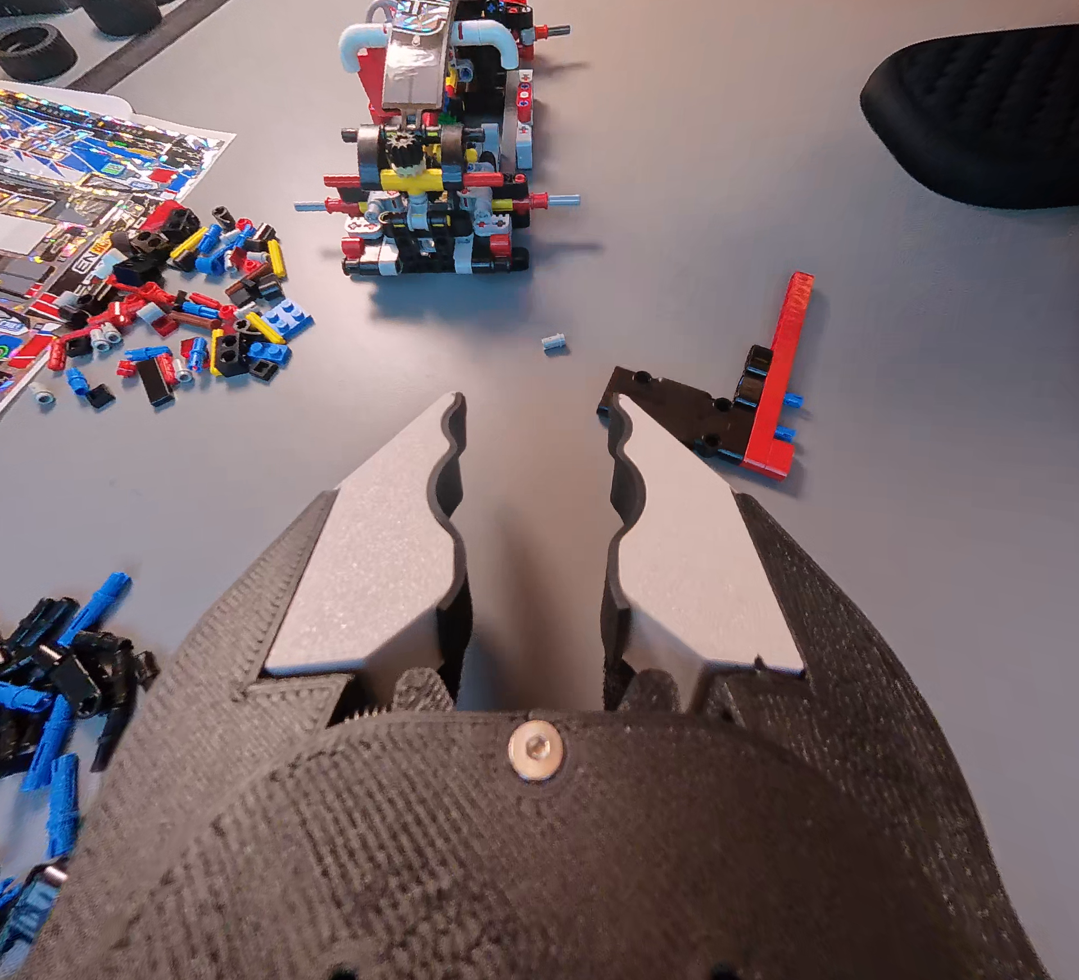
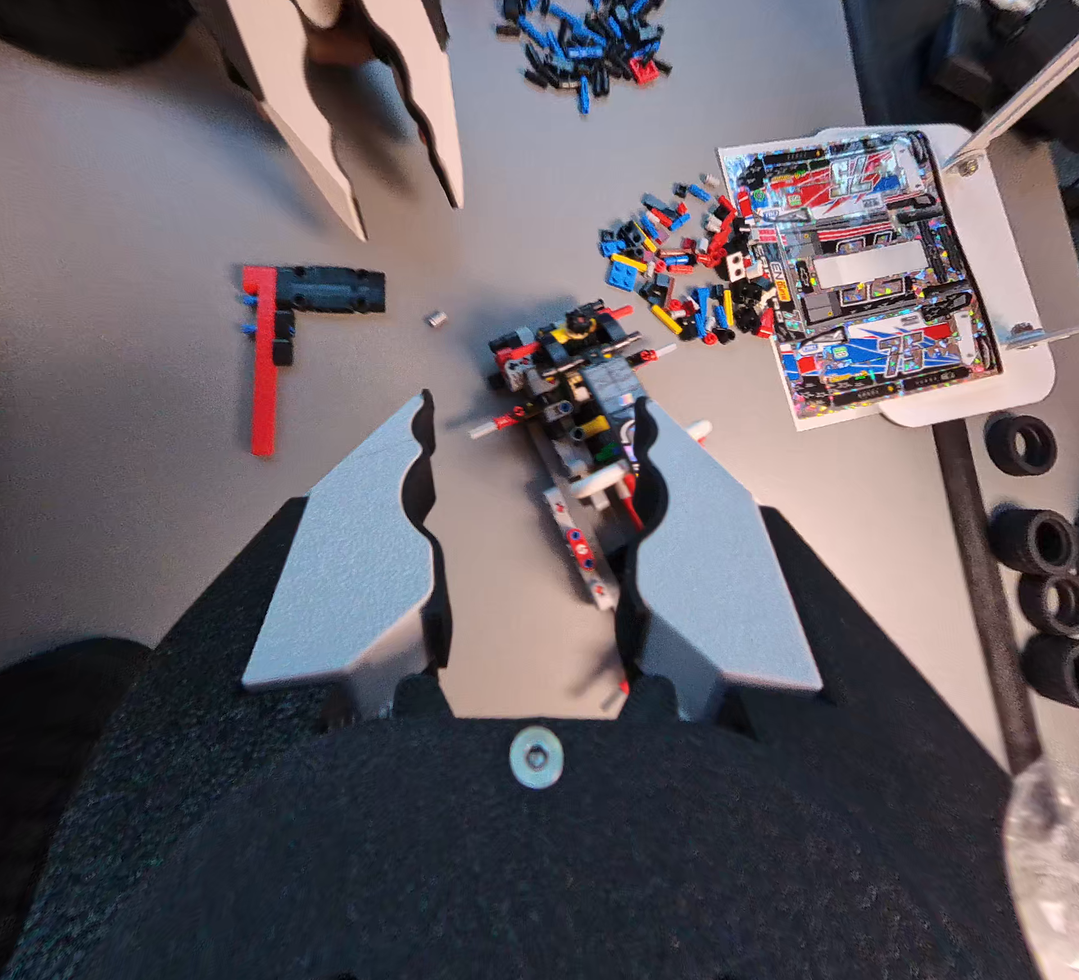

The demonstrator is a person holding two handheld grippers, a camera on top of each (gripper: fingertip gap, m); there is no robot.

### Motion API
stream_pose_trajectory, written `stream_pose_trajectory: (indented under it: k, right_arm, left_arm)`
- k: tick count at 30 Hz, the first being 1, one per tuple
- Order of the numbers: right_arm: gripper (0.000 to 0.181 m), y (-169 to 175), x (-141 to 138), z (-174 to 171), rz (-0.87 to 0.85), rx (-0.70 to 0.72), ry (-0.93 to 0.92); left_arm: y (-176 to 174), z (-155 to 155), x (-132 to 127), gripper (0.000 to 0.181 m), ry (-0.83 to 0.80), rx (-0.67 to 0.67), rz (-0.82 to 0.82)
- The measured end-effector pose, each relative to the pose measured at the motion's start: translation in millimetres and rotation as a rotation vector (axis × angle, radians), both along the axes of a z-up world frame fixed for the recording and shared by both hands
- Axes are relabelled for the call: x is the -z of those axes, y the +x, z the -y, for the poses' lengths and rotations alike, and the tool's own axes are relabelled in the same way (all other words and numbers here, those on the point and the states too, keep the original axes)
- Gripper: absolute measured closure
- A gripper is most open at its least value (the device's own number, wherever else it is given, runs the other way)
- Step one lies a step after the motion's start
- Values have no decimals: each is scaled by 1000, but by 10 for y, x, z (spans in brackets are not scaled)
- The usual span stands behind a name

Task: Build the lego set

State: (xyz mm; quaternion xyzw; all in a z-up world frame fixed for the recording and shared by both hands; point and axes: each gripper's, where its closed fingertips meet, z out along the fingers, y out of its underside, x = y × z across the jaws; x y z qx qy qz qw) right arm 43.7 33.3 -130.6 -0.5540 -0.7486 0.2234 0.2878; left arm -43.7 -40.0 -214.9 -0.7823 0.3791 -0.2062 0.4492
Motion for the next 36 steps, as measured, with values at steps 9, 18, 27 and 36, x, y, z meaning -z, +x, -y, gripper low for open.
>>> stream_pose_trajectory:
  k: [9,18,27,36]
  right_arm:
    - [124,247,1037,1090,133,16,-178]
    - [175,122,1111,1114,129,-42,-131]
    - [154,-56,784,1178,-53,-79,-234]
    - [156,-162,708,831,-76,33,-171]
  left_arm:
    - [62,80,-14,124,-42,58,48]
    - [133,160,27,123,-47,106,24]
    - [134,114,29,139,-41,83,17]
    - [310,-214,195,156,-96,17,-82]
